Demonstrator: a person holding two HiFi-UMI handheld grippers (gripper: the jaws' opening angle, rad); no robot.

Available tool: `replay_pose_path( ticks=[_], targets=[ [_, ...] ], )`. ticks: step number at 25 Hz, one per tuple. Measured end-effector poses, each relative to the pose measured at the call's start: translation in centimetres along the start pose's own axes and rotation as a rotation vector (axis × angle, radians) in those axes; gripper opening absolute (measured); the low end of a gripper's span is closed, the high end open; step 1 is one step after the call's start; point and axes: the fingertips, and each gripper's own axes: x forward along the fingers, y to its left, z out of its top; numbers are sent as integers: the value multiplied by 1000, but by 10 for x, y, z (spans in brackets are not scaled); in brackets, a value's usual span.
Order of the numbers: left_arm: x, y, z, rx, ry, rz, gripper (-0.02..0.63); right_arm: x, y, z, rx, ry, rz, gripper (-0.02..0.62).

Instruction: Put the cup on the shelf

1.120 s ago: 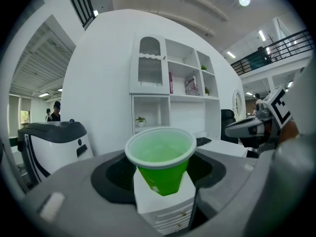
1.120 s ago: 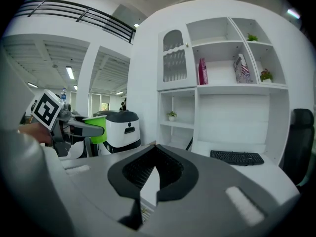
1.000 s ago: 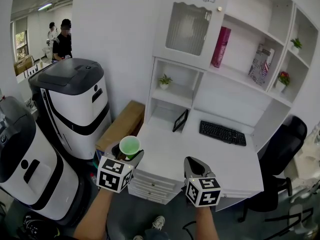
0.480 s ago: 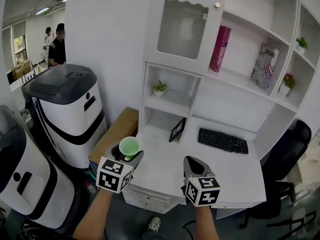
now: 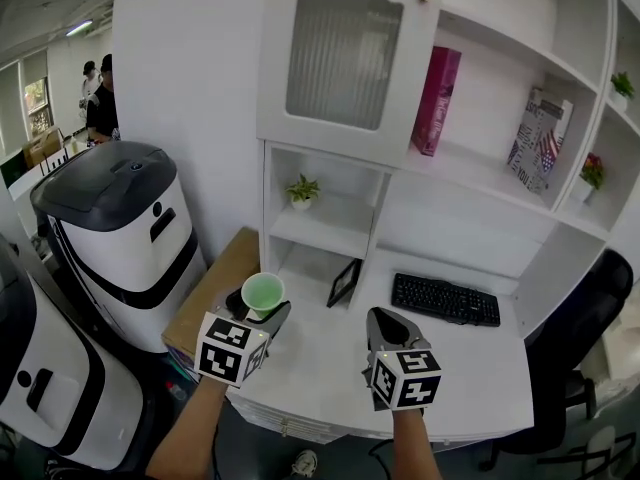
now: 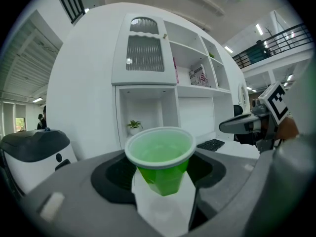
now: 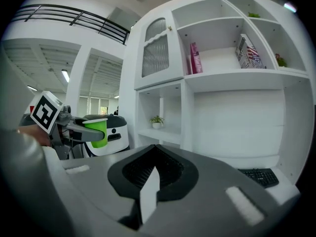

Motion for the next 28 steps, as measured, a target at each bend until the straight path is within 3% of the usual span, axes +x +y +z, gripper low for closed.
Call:
replay_pose_path(
  ticks=[11,20,28],
  targets=[
    [62,7,23,29,23,20,313,53,-43,11,15,1,43,26],
    [94,12,35,47,22,19,312,84,-51,10,25,9,76,26],
    [118,13,54,86,5,-28,313,97,-51,16,38,2,67,25]
  ],
)
